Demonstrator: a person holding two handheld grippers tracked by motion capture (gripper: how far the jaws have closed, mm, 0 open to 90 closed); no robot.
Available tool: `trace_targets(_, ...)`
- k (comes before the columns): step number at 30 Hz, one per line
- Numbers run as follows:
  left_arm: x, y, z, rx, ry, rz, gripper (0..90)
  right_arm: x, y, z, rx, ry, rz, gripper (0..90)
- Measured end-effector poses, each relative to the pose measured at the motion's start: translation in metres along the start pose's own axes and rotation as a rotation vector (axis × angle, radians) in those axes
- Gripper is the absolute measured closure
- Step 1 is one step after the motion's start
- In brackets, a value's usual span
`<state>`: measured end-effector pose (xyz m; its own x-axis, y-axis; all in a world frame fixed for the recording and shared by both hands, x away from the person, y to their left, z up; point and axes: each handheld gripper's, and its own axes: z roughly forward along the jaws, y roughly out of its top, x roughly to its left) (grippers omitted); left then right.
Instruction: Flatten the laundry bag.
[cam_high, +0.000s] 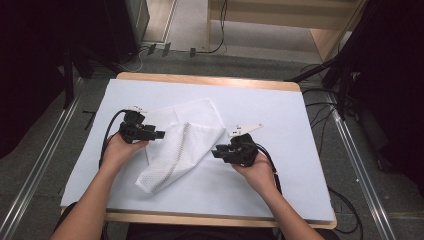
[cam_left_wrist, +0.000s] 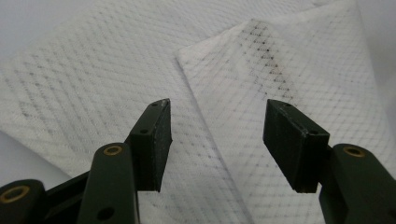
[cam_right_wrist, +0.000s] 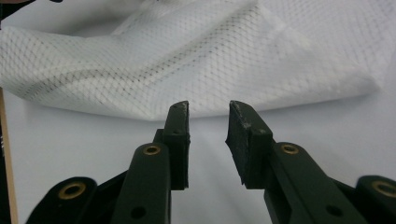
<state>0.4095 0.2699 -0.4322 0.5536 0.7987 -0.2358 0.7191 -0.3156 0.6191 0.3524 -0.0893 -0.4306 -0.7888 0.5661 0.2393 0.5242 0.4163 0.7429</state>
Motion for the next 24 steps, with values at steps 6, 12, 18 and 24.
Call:
trace_targets(6,0.001,0.005,0.012,0.009,0.007,0.030,42.8,-0.007,-0.007,-0.004,0.002,-0.027,0.028,69.8)
trace_targets(12,0.000,0.009,0.024,0.029,0.011,0.047,42.9,-0.013,-0.013,-0.007,0.002,-0.048,0.050,69.5)
trace_targets(18,-0.007,0.010,0.034,0.053,0.020,0.099,43.5,-0.018,-0.016,-0.010,0.001,-0.067,0.065,69.1)
trace_targets(24,-0.015,0.006,0.038,0.028,0.046,0.139,50.9,-0.021,-0.016,-0.011,-0.005,-0.076,0.073,68.8)
